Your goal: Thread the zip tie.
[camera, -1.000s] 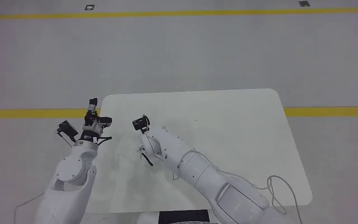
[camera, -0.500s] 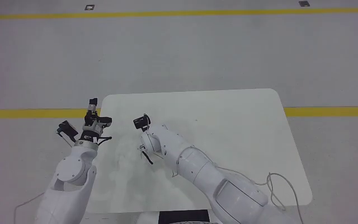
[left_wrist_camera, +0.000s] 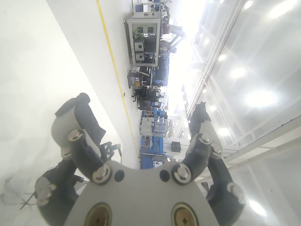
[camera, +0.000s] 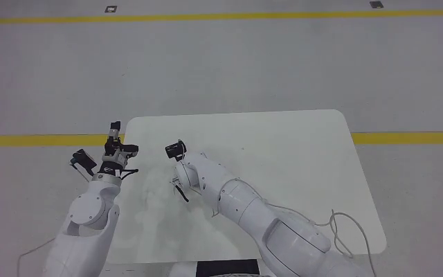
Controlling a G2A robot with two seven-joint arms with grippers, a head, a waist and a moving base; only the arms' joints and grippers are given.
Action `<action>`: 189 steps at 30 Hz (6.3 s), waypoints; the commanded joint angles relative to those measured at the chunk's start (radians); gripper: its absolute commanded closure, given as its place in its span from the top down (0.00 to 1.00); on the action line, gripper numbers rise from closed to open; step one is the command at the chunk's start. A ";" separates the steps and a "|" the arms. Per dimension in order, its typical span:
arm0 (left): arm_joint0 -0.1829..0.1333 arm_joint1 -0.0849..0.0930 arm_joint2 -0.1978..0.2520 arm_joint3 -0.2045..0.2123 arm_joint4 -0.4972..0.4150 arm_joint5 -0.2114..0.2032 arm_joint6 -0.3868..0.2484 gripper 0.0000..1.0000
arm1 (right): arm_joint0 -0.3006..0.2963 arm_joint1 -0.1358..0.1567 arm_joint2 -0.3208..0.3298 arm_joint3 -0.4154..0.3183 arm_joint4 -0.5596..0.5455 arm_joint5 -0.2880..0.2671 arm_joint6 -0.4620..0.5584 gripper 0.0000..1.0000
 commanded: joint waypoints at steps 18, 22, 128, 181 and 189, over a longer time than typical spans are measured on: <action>0.000 0.000 0.000 0.000 0.000 0.000 0.000 1.00 | -0.080 0.040 0.083 -0.171 -0.066 0.000 0.001 0.00; 0.000 0.000 0.000 0.000 0.000 0.000 0.000 1.00 | -0.138 0.060 0.131 -0.257 -0.134 0.000 0.020 0.00; 0.000 0.000 0.000 0.000 0.000 0.000 0.000 1.00 | -0.422 0.301 0.411 -0.615 0.499 -0.680 -0.073 0.00; -0.078 0.015 0.062 0.103 0.090 -0.061 -0.439 1.00 | -0.324 0.320 0.461 -0.472 0.972 -0.573 -0.267 0.00; -0.087 0.013 0.074 0.112 0.095 -0.052 -0.429 1.00 | -0.333 0.320 0.461 -0.475 0.987 -0.553 -0.290 0.00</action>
